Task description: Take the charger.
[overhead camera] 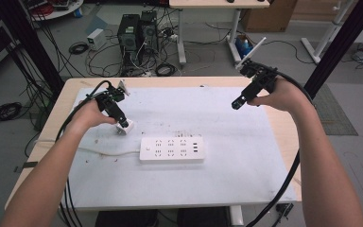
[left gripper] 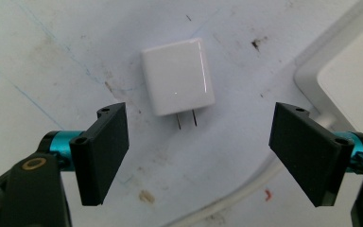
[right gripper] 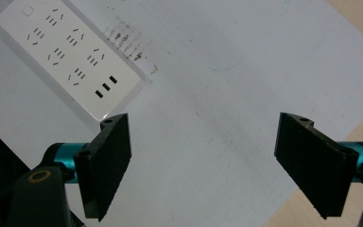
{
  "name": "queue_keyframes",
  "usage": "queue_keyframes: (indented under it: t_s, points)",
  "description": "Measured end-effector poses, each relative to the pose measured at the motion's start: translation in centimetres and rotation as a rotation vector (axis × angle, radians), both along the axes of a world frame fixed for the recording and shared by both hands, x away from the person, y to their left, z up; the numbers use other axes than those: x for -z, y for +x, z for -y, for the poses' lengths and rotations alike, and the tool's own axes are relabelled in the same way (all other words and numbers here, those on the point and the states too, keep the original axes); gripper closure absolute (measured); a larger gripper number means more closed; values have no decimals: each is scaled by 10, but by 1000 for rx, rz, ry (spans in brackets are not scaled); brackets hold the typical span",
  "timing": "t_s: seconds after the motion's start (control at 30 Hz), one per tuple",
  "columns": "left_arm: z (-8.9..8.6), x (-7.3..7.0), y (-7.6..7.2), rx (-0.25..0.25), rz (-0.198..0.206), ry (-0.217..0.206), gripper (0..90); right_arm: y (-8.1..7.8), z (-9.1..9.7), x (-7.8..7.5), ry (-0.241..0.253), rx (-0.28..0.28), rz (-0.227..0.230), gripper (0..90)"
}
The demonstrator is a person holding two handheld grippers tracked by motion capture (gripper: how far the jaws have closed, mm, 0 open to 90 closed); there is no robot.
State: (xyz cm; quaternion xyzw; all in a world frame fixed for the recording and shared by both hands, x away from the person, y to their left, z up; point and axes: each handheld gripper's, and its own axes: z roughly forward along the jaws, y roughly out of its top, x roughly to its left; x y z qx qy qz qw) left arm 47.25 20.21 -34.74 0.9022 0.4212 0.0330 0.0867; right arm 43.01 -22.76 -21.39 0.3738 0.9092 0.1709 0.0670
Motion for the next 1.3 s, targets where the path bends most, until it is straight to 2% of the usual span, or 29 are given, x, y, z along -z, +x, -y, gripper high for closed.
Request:
queue_keyframes:
  t_s: [0.2, 0.33, 0.43, 0.57, 0.6, 0.77, 0.87, 1.03, 1.1, 1.13, 1.2, 1.3]
  points:
    - [6, 26, 10, -49, -33, 22, 208, -2, 3, 0, 6, 2, 6, 190]
    - [10, 39, 14, -69, -38, 50, 209, -4, 5, -1, 14, 7, 14, 191]
    - [14, 45, 15, -84, -35, 78, 209, -6, 4, -2, 15, 8, 19, 191]
    - [14, 49, 16, -99, -33, 83, 226, -8, 3, -4, 22, 10, 28, 191]
    - [14, 49, 17, -102, -33, 78, 266, -8, 4, -4, 23, 7, 29, 191]
    - [13, 56, 19, -113, -51, 87, 321, -9, 6, -3, 26, 10, 28, 191]
    - [12, 60, 20, -112, -63, 106, 371, -9, 7, 0, 25, 15, 24, 191]
    - [10, 60, 18, -112, -53, 91, 419, -7, 8, 5, 19, 13, 17, 191]
    - [10, 58, 17, -101, -31, 98, 422, -7, 8, 4, 22, 13, 24, 191]
    - [10, 55, 16, -90, -11, 94, 422, -7, 8, 4, 25, 14, 23, 191]
    - [10, 46, 13, -74, 15, 60, 424, -8, 8, 3, 28, 17, 24, 191]
    - [11, 27, 5, -35, 69, 23, 424, -7, 10, 3, 24, 19, 22, 191]
